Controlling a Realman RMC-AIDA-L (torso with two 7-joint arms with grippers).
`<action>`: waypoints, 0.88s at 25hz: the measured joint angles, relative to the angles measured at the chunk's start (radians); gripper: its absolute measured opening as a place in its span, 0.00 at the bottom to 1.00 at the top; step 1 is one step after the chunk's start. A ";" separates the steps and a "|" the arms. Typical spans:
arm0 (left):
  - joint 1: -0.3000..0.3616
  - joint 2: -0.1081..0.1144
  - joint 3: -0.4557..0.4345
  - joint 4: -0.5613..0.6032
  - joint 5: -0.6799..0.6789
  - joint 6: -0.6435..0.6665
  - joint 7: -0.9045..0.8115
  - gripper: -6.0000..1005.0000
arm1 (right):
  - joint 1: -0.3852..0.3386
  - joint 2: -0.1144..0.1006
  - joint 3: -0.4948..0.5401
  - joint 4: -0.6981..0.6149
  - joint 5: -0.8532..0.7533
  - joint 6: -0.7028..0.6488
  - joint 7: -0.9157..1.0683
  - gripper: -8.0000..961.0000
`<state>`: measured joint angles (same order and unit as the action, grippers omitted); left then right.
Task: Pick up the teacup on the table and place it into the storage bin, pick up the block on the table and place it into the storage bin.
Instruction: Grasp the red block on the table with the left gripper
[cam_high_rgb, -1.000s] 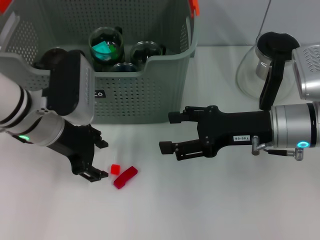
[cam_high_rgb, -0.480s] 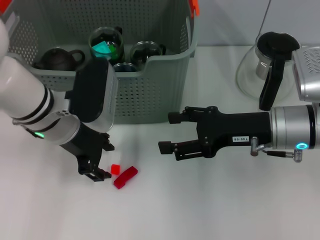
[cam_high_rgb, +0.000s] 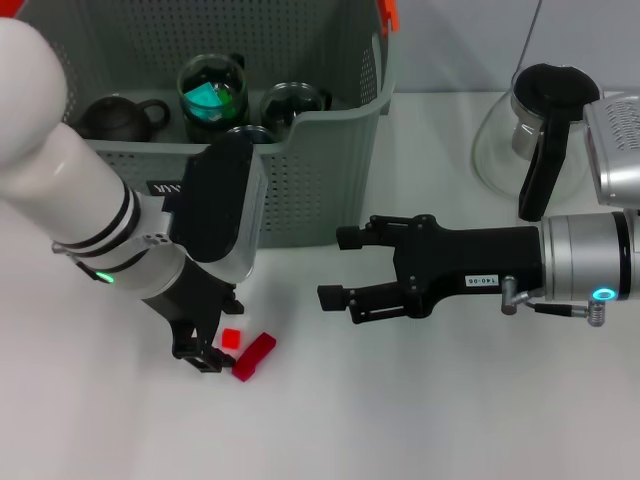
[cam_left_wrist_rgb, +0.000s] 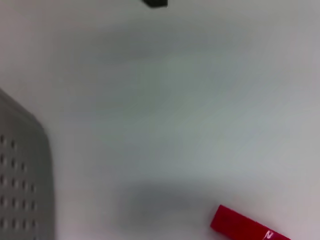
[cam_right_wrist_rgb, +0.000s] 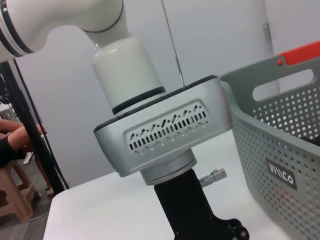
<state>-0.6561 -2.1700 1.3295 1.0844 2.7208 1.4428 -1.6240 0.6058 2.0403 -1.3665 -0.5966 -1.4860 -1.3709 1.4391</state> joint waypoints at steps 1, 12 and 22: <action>-0.001 0.000 0.002 0.000 -0.001 0.001 0.000 0.64 | 0.000 0.000 0.001 0.000 -0.002 0.000 0.000 0.97; -0.021 0.002 0.019 -0.014 0.003 0.012 -0.008 0.59 | -0.001 0.000 0.004 0.000 -0.005 0.002 0.000 0.97; -0.038 0.004 0.019 -0.036 0.004 0.007 -0.012 0.49 | -0.002 0.000 0.004 0.000 -0.005 0.004 0.000 0.97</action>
<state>-0.6942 -2.1660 1.3483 1.0486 2.7244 1.4502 -1.6365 0.6043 2.0401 -1.3620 -0.5967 -1.4911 -1.3673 1.4388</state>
